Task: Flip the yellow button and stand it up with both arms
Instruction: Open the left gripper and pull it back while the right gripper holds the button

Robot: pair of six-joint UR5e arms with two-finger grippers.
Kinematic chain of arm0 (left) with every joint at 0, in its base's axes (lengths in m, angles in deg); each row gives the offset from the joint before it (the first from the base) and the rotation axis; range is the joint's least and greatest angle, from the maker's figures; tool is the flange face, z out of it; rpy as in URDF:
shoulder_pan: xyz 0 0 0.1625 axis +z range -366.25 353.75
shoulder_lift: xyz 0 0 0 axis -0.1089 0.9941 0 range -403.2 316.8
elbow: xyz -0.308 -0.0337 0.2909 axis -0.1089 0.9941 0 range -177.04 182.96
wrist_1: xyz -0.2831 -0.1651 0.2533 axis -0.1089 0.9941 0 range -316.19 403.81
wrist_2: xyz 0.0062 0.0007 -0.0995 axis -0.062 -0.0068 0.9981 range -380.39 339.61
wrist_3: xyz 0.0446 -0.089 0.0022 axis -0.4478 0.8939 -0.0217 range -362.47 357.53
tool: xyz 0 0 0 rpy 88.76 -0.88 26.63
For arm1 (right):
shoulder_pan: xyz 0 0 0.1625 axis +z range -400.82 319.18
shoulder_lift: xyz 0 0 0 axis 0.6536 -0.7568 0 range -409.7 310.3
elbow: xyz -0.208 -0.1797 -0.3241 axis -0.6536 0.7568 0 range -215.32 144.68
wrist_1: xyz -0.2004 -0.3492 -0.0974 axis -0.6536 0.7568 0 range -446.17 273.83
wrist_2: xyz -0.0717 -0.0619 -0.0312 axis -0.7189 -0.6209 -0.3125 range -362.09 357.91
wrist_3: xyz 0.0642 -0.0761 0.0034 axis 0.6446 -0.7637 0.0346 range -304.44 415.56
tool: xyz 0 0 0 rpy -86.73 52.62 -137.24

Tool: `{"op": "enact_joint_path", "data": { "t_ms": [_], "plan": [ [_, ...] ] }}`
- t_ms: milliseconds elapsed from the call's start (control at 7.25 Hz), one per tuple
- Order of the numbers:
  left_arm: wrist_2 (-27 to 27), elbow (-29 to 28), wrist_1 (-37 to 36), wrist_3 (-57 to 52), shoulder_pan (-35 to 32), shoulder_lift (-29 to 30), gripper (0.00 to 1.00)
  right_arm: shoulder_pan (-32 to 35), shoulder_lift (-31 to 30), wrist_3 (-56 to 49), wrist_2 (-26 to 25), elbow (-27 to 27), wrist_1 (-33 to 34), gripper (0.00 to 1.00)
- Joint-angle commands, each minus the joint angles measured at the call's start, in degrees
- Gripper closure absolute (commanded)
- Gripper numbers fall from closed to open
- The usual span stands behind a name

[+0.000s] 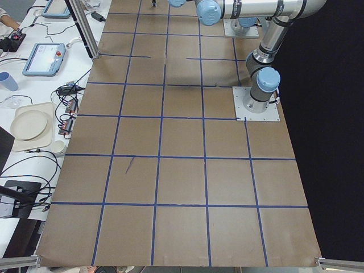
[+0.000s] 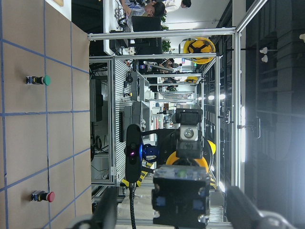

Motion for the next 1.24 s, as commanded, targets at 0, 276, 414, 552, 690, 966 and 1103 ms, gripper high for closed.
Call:
{"op": "enact_joint_path", "data": {
  "t_ms": [0,276,414,552,690,966,1103],
  "plan": [
    [-1.5,0.1,0.1,0.1,0.2,-0.3,0.0,-1.4,0.1,0.0,-0.9,0.0,0.3,0.82],
    [-12.4,-0.1,0.0,0.2,1.2,0.6,0.0,-5.2,-0.4,-1.2,-4.2,-0.2,4.4,0.82],
    [-18.4,-1.0,-0.2,0.2,1.3,1.6,0.0,-5.3,-0.7,-2.5,-8.1,-0.3,8.2,0.83],
    [-21.8,-1.2,-0.3,0.2,0.9,2.2,0.0,-5.3,-0.9,-7.5,-10.1,-0.6,9.0,0.85],
    [-26.4,-1.3,-0.7,0.0,-0.1,2.2,0.0,-5.3,-1.0,-10.1,-14.4,-0.9,9.1,0.87],
    [-39.9,-1.3,-3.1,-0.5,-2.3,2.2,0.0,-5.2,-0.8,-20.1,-26.0,-1.0,9.0,0.87],
    [-49.7,-1.3,-3.2,-2.4,-3.3,2.2,0.0,-5.3,0.6,-33.0,-32.8,-1.1,7.5,0.87]
  ]
}}
